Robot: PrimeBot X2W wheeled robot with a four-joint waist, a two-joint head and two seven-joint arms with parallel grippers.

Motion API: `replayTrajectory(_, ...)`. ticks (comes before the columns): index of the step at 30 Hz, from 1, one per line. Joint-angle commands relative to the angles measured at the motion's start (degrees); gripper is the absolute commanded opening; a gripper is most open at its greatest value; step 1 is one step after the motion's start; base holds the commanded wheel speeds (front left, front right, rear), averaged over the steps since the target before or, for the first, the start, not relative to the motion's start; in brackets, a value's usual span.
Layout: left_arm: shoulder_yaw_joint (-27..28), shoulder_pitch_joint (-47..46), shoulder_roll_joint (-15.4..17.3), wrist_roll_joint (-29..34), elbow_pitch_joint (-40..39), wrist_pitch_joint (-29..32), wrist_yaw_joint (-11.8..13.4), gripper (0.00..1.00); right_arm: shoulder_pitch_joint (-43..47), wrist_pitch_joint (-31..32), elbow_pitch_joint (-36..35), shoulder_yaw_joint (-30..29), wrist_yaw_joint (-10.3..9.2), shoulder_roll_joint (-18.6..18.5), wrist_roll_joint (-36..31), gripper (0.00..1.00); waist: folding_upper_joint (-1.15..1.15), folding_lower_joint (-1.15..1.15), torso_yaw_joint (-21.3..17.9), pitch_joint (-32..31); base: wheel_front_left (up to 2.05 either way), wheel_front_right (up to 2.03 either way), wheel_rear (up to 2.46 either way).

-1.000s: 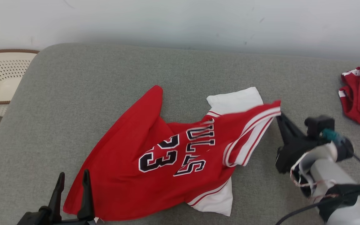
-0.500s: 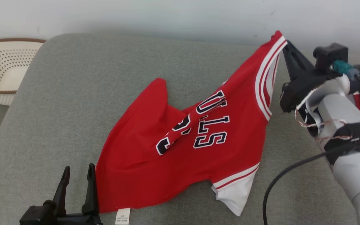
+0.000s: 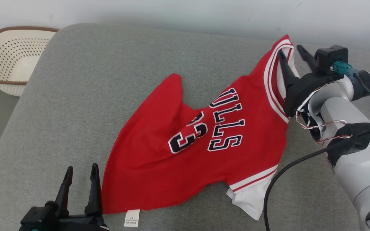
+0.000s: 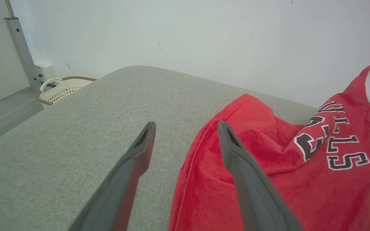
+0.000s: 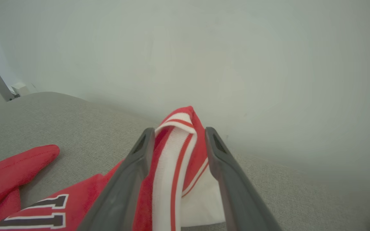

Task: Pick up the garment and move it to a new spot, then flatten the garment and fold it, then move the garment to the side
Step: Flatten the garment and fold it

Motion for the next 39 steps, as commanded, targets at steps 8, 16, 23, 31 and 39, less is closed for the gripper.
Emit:
replayTrajectory(8,1.32,1.14,0.04,0.79,0.3,-0.2,-0.12,1.0,5.98,-0.1,-5.96,-1.66,-0.01,-1.15,1.67,1.0,-0.01,-0.01,-2.74,-2.79,0.0,0.0,0.0)
replayTrajectory(16,1.94,2.96,0.03,1.44,-0.01,-0.19,0.11,1.0,19.79,-0.11,-19.79,-3.13,-0.01,-2.81,6.48,1.0,-0.01,-0.01,-4.6,-5.45,0.0,0.0,0.0)
replayTrajectory(23,1.9,3.91,0.04,1.57,-0.63,-0.19,0.45,1.0,28.22,-0.11,-24.07,-2.45,-0.01,-3.31,8.17,1.0,-0.01,-0.01,-5.31,-6.12,0.0,0.0,0.0)
replayTrajectory(31,1.56,3.74,0.03,1.46,-0.88,-0.2,0.41,1.0,34.12,0.39,-23.45,-4.08,-0.01,-2.02,9.19,1.0,-0.01,-0.01,-5.5,-5.97,0.0,0.0,0.0)
replayTrajectory(39,0.89,2.94,0.04,1.04,-0.5,-0.2,-0.06,1.0,33.03,0.94,-19.53,-3.48,-0.01,0.14,10.83,1.0,-0.01,-0.01,-4.02,-5.41,0.0,0.0,0.0)
